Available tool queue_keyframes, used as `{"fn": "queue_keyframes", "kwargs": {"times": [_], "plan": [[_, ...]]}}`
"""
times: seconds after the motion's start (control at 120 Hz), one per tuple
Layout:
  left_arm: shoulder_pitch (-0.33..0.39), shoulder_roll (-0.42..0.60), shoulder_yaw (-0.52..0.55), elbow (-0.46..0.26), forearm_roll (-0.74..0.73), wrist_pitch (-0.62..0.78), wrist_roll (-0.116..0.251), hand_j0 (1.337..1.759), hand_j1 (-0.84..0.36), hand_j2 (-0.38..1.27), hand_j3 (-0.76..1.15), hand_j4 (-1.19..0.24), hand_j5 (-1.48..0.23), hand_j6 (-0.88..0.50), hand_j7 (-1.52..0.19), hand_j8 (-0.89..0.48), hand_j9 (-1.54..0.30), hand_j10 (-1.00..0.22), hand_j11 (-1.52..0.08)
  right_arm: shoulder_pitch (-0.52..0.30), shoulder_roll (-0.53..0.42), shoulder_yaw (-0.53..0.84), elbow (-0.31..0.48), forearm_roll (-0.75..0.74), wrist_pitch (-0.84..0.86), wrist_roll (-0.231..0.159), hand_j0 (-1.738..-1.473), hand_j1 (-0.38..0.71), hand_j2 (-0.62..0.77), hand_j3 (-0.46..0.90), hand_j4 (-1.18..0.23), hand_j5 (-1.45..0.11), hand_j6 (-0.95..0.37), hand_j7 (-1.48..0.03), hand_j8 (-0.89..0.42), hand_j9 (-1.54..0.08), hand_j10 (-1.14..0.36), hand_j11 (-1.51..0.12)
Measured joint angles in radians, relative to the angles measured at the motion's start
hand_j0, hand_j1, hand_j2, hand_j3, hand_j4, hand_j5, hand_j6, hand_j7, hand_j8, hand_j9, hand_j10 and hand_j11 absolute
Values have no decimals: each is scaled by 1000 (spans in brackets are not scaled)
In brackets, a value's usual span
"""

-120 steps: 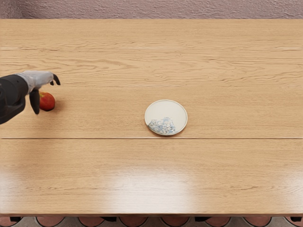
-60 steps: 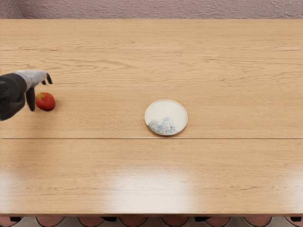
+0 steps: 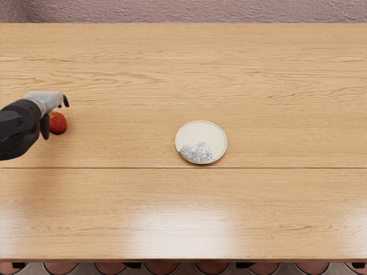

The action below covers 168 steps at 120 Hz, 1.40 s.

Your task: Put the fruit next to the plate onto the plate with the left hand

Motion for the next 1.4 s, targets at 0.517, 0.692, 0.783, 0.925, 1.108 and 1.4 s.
{"fn": "queue_keyframes", "kwargs": {"times": [0.517,0.692,0.783,0.925,1.108,1.4], "plan": [[21,-55,8,72,2,23,0,1658,-28,68,0,-323,-414,-324,-413,-324,-413,-322,-413,0,0,0,0,0,0,0,-1658,-329,-4,0,-17,-22,-16,-22,-16,-22,-17,-22],[23,-57,19,99,2,42,0,1658,-42,70,0,-334,-429,-335,-429,-335,-428,-334,-428,0,0,0,0,0,0,0,-1658,-329,-4,0,-17,-22,-16,-22,-16,-22,-17,-22],[23,-56,21,103,2,46,0,1658,-62,74,0,-350,-450,-351,-449,-351,-449,-350,-449,0,0,0,0,0,0,0,-1658,-329,-4,0,-17,-22,-16,-22,-16,-22,-17,-22],[26,-55,24,105,2,54,0,1658,-88,78,0,-372,-478,-373,-478,-373,-477,-371,-477,0,0,0,0,0,0,0,-1658,-329,-4,0,-17,-22,-16,-22,-16,-22,-17,-22],[26,-79,28,105,2,75,0,1658,-104,81,0,-385,-496,-386,-496,-386,-496,-385,-495,0,0,0,0,0,0,0,-1658,-329,-4,0,-17,-22,-16,-22,-16,-22,-17,-22],[28,-81,37,100,2,79,0,1658,-146,88,0,-419,-541,-420,-540,-420,-540,-419,-540,0,0,0,0,0,0,0,-1658,-329,-4,0,-17,-22,-16,-22,-16,-22,-17,-22]]}}
